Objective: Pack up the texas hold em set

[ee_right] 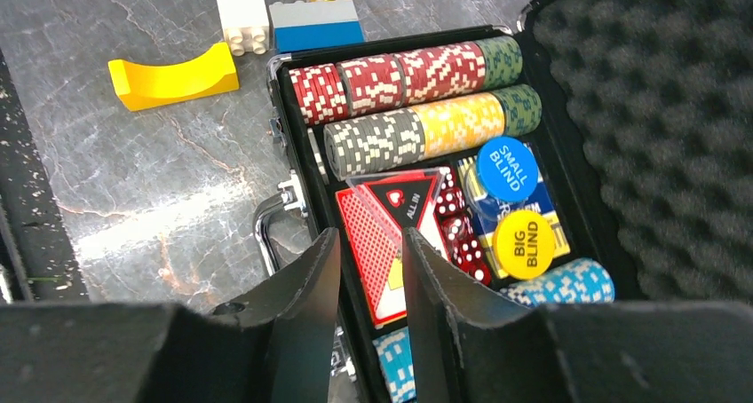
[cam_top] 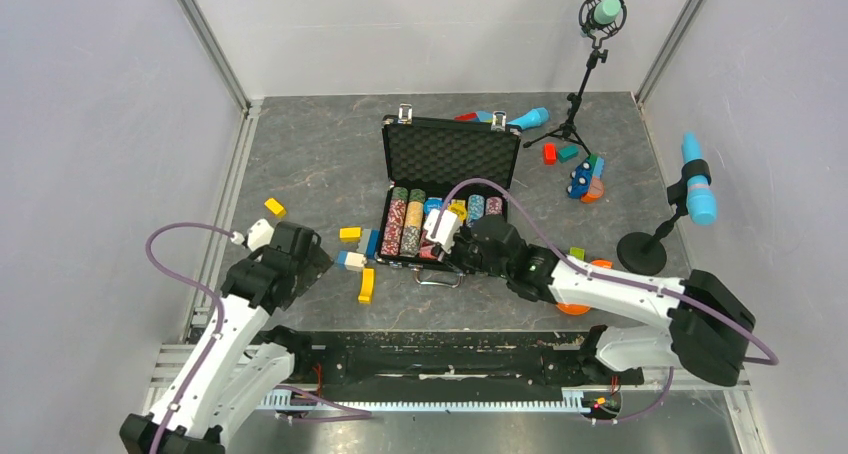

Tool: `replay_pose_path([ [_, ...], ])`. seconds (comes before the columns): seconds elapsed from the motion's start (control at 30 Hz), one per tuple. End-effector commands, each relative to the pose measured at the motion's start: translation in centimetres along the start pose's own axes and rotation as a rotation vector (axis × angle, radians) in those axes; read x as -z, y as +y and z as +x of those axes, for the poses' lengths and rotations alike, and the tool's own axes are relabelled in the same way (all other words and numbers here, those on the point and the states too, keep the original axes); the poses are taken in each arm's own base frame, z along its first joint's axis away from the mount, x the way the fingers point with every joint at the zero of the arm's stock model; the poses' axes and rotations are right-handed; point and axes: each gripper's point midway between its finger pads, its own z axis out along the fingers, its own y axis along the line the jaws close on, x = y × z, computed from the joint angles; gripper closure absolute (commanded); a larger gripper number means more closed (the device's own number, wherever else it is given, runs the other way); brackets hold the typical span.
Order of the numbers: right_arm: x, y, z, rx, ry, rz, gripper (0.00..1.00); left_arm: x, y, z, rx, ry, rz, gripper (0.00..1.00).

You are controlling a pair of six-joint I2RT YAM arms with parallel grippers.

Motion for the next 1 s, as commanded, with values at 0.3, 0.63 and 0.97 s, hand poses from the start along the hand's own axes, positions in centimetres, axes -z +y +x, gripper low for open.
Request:
replay_pose_path([
  [0.3, 4.0, -1.5, 0.4, -0.221, -0.089, 0.169, 0.60, -5.6, 1.9, -1.2, 0.199, -0.001, -0.134, 0.07],
  [0.63, 5.0, -0.6, 2.2, -0.287, -0.102, 0.173, 0.48, -9.1, 1.8, -1.4, 0.205, -0.003, -0.211, 0.12],
  [0.97, 5.6, -0.6, 3.0, -0.278, -0.098, 0.183, 0.46, -10.5, 2.2, -1.1, 0.205, 0.004, -0.262, 0.31],
])
